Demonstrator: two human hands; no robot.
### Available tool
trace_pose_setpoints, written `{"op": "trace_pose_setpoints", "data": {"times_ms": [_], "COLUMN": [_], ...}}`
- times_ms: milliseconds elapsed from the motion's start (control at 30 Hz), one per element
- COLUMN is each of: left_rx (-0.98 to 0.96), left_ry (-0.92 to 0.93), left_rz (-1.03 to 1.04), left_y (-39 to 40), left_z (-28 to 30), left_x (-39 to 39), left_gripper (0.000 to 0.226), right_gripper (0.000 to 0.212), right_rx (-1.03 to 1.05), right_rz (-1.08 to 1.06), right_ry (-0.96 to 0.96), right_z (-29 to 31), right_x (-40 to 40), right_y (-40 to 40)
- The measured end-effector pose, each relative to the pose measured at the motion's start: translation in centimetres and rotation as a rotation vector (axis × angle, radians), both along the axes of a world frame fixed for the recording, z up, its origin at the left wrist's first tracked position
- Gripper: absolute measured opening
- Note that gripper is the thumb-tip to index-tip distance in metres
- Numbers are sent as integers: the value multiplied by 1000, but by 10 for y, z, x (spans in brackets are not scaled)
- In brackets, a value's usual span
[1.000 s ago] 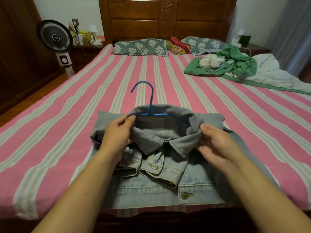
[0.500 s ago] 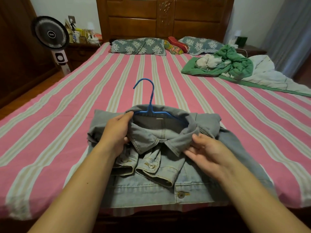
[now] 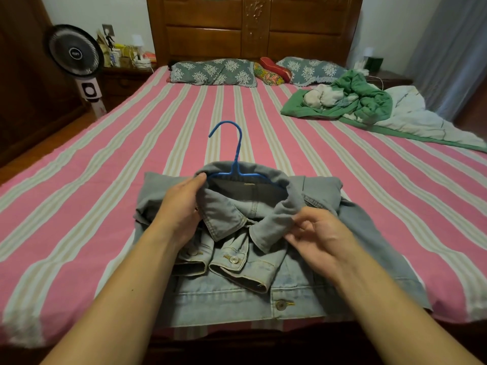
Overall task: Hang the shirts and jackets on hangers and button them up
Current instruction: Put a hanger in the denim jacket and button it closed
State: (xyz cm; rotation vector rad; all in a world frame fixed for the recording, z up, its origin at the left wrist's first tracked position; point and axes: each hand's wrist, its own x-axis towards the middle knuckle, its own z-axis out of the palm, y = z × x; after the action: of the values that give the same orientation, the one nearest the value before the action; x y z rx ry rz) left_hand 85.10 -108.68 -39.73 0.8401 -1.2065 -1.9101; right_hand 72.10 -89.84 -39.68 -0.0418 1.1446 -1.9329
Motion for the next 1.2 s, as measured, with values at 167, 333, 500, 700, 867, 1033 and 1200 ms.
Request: {"op": "trace_pose_setpoints", "data": {"times_ms": [167, 333, 500, 700, 867, 1033, 1200], "left_rx": [-9, -32, -105, -208, -577, -1096, -1125], "left_ry": [29, -35, -29, -35, -330, -754, -719], "left_rz": [-32, -114, -134, -70, 196, 137, -369], "left_y": [6, 4, 7, -1, -82, -143, -96], "left_z": [6, 0, -3, -10, 27, 12, 32], "left_x": [0, 8, 12, 16, -5, -32, -46], "left_gripper": [19, 11, 32, 34, 17, 25, 56], "right_gripper": [29, 18, 36, 44, 28, 40, 48], "right_rx": [-166, 308, 582, 793, 710, 740, 654], "right_rz": [14, -229, -218, 303, 17, 182, 392], "right_ry": [-65, 594, 1588, 1894, 2166, 2077, 1977], "right_z": [10, -5, 17, 12, 4, -10, 45], "right_x": [-7, -23, -34, -56, -137, -174, -137], "right_y": [-2, 1, -1, -72, -139, -179, -145]}}
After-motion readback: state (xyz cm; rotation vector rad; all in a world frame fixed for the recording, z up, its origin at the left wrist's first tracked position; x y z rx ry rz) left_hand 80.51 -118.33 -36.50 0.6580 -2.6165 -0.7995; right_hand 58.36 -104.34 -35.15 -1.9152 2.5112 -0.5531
